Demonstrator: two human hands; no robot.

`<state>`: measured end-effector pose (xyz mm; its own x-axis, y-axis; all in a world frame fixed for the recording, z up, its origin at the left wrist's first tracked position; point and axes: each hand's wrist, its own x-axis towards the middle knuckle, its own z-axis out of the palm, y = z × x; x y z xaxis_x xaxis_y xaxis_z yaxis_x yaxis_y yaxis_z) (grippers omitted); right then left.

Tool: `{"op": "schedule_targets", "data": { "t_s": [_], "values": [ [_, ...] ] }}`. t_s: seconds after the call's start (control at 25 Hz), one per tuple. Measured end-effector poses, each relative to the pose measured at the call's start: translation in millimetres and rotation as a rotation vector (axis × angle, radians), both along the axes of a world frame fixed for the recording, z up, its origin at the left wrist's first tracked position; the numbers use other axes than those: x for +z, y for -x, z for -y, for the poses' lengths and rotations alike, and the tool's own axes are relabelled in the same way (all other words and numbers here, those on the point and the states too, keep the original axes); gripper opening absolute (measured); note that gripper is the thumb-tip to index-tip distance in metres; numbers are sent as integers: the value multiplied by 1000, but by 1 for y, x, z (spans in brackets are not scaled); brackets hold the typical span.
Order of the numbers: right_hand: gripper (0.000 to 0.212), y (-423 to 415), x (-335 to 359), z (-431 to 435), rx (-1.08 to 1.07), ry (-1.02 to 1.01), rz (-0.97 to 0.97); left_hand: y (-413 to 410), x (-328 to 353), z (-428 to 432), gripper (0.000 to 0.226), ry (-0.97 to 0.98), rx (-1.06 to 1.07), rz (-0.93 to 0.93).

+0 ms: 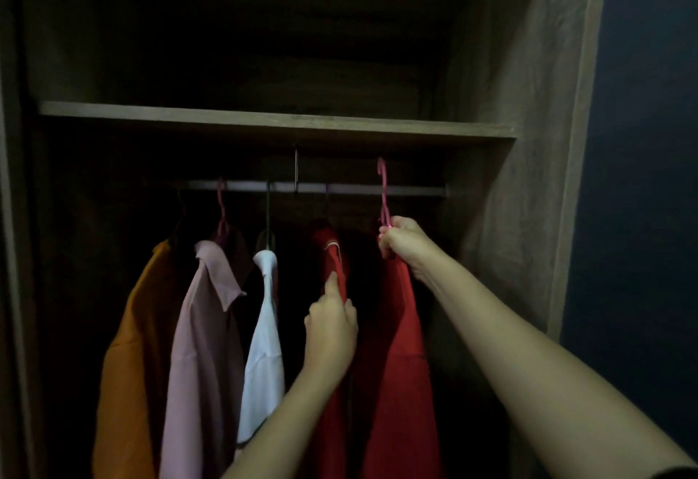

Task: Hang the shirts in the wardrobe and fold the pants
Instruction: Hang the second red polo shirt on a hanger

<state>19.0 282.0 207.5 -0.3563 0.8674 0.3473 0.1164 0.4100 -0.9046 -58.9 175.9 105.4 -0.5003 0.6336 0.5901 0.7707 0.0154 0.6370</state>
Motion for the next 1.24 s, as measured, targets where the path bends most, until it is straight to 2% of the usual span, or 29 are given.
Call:
{"op": "schedule_targets", "data": {
  "t_s": [0.16,0.36,0.56,0.68,0.76,0.88,0.96,1.08,1.24],
  "values": [
    [25,12,9,-30,-16,2,4,-8,2,-4,52,-34,-14,11],
    [27,11,-24,-60,-36,58,82,-9,-2,-5,52,-59,-24,-18],
    [36,10,-28,-70,-44,77,153,-4,-1,-4,53,-46,-32,-33],
    [49,1,-24,-53,-283,-152,393,-7,-2,13,61,-50,-58,-10],
    [58,-5,-23,-19,-358,-388,400,-8,-9,31,64,-56,-52,1],
    [49,-1,-30,43,-245,-668,233,-3,-24,70,61,-57,-63,2],
    [42,13,-45,81,-159,-784,160,7,-38,104,59,-36,-70,11],
    [38,51,-93,147,32,-810,140,30,-74,170,57,41,-34,30],
    [30,100,-195,230,253,-714,226,75,-157,264,57,237,154,62]
  ]
}}
